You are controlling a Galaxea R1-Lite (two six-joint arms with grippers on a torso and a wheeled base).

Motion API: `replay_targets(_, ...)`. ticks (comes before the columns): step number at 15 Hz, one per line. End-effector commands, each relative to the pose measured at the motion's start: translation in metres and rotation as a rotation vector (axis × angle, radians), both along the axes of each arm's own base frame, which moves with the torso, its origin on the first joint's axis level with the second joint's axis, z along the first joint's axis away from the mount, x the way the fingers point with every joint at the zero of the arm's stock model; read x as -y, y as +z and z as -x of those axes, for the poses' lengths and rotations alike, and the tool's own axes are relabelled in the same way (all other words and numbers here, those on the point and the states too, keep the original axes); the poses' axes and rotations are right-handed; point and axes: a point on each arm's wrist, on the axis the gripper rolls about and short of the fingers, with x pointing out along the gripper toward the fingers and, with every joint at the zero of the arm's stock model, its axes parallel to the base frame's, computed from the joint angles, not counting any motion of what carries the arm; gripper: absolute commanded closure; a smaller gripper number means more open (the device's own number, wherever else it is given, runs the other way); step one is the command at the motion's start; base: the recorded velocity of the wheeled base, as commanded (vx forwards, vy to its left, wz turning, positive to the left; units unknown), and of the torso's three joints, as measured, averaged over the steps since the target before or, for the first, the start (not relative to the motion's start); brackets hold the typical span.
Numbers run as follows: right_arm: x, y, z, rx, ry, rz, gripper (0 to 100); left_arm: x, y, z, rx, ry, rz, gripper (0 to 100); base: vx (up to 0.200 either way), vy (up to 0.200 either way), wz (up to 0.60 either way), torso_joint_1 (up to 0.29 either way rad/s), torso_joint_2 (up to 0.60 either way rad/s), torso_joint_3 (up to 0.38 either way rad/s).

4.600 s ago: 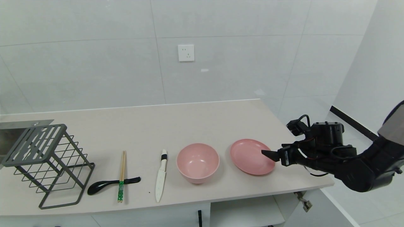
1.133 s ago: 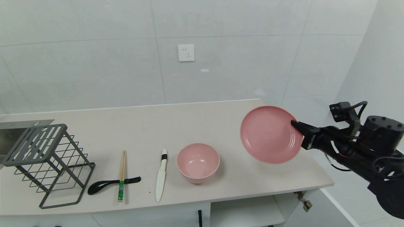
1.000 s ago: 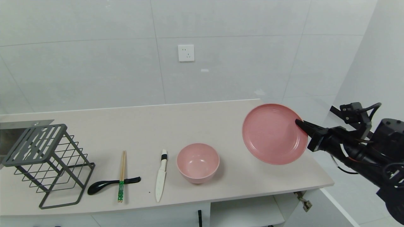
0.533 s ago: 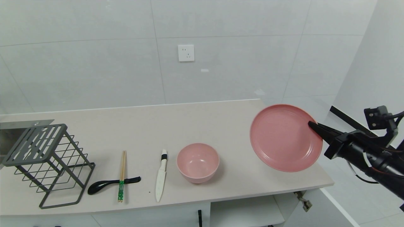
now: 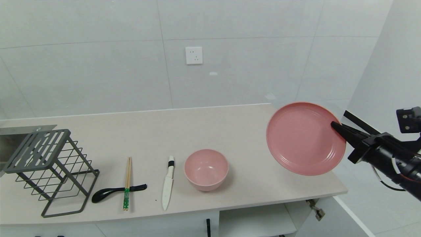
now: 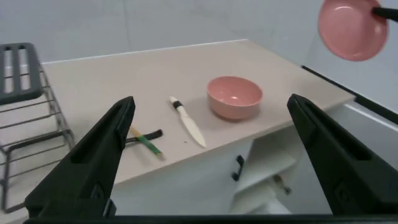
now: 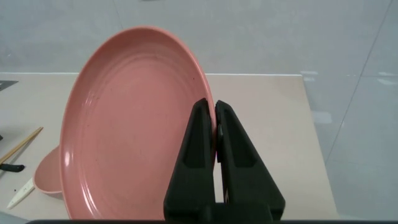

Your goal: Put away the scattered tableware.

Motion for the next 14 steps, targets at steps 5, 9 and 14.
replay_targets(5, 0.0, 0.001, 0.001, 0.008, 0.021, 0.002, 100, 0.006, 0.007, -0.099, -0.466, -0.168, -0.151, 0, 0.0, 0.0, 0.0, 0.0, 0.0, 0.0)
replay_targets(9, -0.001, 0.002, 0.003, 0.013, 0.029, 0.006, 100, 0.013, 0.0, -0.175, -0.444, -0.17, -0.193, 0, 0.0, 0.0, 0.0, 0.0, 0.0, 0.0)
replay_targets(14, 0.0, 0.001, 0.004, 0.006, 0.027, 0.008, 100, 0.042, -0.003, -0.206, -0.616, -0.234, 0.053, 0, 0.0, 0.0, 0.0, 0.0, 0.0, 0.0)
